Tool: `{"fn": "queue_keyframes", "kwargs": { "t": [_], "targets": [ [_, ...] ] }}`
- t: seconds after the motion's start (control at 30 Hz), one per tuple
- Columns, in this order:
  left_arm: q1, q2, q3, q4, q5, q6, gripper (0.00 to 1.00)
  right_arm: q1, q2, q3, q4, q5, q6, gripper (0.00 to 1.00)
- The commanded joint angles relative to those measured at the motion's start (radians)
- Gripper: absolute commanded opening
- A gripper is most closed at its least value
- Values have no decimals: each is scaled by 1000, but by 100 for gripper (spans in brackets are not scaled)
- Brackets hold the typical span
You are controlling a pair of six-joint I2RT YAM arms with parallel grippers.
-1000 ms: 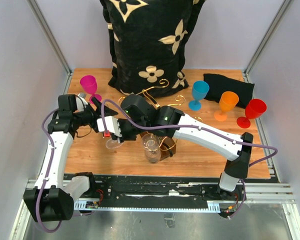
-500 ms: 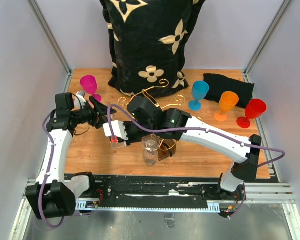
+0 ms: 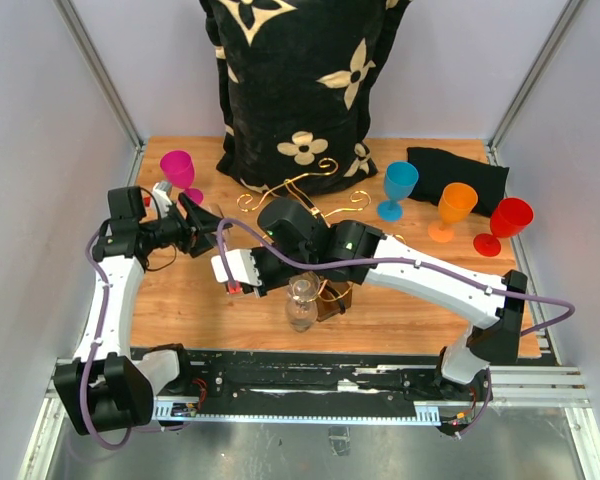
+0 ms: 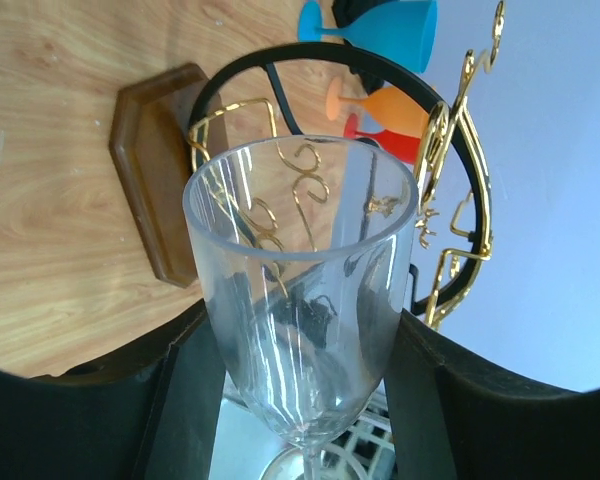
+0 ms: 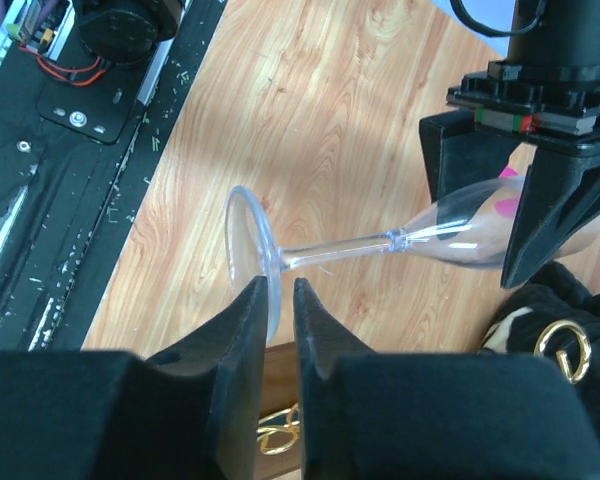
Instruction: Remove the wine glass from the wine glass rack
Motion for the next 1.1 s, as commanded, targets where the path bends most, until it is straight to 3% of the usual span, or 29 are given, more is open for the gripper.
{"fn": "queue_keyframes", "kwargs": {
  "t": [0.0, 0.03, 0.1, 0.2, 0.23, 0.4, 0.57, 0.77, 0.93, 1.07],
  "targets": [
    [23, 10, 57, -30, 2, 142, 41, 20, -26, -4, 14, 45, 7, 30],
    [25, 11, 86, -58, -36, 177, 39, 20, -26, -2, 18, 50, 16, 47],
    [25, 4, 119, -86, -98, 224, 37, 20, -27, -3, 34, 71, 40, 70],
    [26, -8, 144, -103, -192, 263, 36, 20, -37, -6, 57, 97, 59, 97],
    [26, -8, 150, -104, -225, 274, 34, 20, -45, -8, 64, 100, 65, 99],
    [26, -61, 116, -8, -466, 309, 29, 20, -120, -46, 129, 66, 102, 99],
    [26, -101, 10, 215, -603, 349, 10, 17, -191, -53, 201, 99, 262, 98],
    [25, -181, -80, 434, -809, 469, 10, -107, -77, 249, -56, 81, 604, 99],
    [25, -249, -196, 610, -898, 556, 7, -230, -90, 275, -175, 46, 825, 91],
    [24, -255, -266, 716, -919, 583, 1, -320, -151, 181, -231, -19, 931, 79]
  ]
}}
